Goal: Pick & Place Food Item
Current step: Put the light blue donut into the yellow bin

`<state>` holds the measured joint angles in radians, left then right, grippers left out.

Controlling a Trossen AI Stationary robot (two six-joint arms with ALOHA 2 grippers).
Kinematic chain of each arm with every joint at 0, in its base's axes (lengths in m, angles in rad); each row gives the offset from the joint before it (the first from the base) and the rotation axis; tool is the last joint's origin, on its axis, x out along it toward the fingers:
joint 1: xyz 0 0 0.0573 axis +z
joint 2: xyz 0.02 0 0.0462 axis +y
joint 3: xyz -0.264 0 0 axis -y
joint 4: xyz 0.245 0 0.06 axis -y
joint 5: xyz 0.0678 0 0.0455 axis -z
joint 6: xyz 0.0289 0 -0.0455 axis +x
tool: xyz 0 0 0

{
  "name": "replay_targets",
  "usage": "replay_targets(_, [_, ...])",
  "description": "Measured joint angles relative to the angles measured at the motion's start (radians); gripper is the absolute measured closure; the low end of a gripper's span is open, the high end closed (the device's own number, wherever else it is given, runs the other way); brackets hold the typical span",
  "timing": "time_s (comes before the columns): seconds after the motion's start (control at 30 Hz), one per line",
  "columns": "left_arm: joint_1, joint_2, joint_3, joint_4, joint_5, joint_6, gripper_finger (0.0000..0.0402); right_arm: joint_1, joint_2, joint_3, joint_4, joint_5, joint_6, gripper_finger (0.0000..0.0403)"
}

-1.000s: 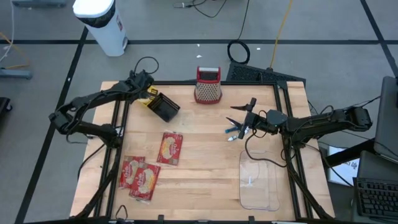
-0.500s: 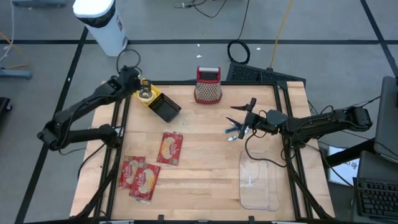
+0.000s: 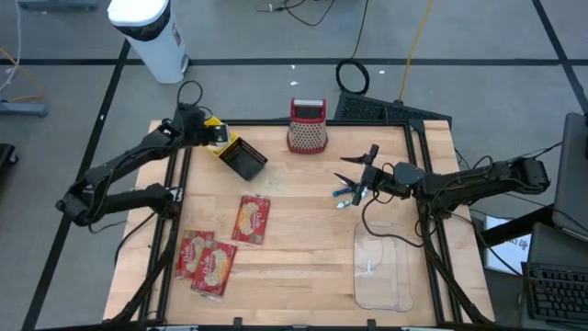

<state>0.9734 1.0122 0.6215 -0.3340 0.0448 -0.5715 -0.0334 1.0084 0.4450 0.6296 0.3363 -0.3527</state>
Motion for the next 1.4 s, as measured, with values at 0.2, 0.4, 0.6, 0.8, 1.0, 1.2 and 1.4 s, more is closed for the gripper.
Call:
replay_targets(0.2, [0.018, 0.000, -0.035, -0.009, -0.041, -0.018, 0.0391, 0.000, 0.000, 0.000, -0.008, 0.000, 0.000, 0.0190])
replay_targets(0.4, [0.027, 0.000, -0.038, -0.058, -0.125, 0.012, 0.0361, 0.000, 0.000, 0.000, -0.007, 0.001, -0.001, 0.0190])
replay_targets(0.6, [0.027, 0.000, -0.038, -0.061, -0.125, 0.015, 0.0355, 0.000, 0.000, 0.000, -0.007, 0.000, -0.001, 0.0191])
replay_targets(0.8, [0.027, 0.000, -0.038, -0.062, -0.124, 0.024, 0.0342, 0.000, 0.000, 0.000, -0.007, 0.001, -0.001, 0.0191])
replay_targets(1.0, [0.026, 0.000, -0.038, -0.069, -0.123, 0.040, 0.0296, 0.000, 0.000, 0.000, -0.007, 0.001, -0.001, 0.0190])
replay_targets(1.2, [0.026, 0.000, -0.038, -0.043, -0.124, 0.012, 0.0264, 0.000, 0.000, 0.000, -0.007, 0.001, -0.001, 0.0190])
replay_targets(1.4, [0.027, -0.008, -0.039, -0.030, -0.124, 0.012, 0.0253, 0.000, 0.000, 0.000, -0.007, 0.001, -0.001, 0.0190])
